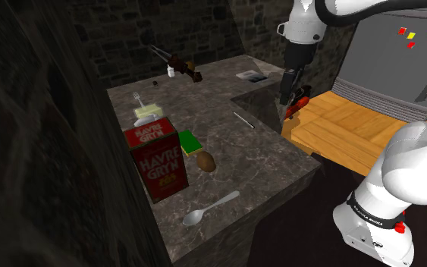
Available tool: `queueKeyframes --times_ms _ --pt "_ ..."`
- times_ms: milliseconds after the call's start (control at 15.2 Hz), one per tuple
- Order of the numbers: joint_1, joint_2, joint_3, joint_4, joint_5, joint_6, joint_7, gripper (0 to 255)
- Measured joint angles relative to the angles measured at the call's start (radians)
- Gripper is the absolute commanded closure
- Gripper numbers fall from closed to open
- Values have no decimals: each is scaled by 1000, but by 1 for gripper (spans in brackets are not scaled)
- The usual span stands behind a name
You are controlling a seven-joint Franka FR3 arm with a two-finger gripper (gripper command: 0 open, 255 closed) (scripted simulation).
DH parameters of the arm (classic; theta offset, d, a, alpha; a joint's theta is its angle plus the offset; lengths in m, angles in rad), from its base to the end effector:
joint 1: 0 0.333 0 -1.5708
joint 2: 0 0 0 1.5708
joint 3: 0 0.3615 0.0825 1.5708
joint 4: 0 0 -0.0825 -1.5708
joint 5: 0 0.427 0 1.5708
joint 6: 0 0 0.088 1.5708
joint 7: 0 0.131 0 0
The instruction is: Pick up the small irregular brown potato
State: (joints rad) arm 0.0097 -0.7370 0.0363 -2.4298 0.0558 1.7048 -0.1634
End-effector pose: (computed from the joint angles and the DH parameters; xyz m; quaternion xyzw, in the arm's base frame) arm 0.3410 0.0245 0.5560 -0.9952 -0.0963 -0.0068 0.0151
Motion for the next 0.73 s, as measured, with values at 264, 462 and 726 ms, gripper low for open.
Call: queueKeyframes --times_ms 264,462,726 --pt "8 29 43 -21 16 62 52 0" --pt "23 80 114 -39 40 147 136 0" --pt "31 161 200 -61 52 270 242 0"
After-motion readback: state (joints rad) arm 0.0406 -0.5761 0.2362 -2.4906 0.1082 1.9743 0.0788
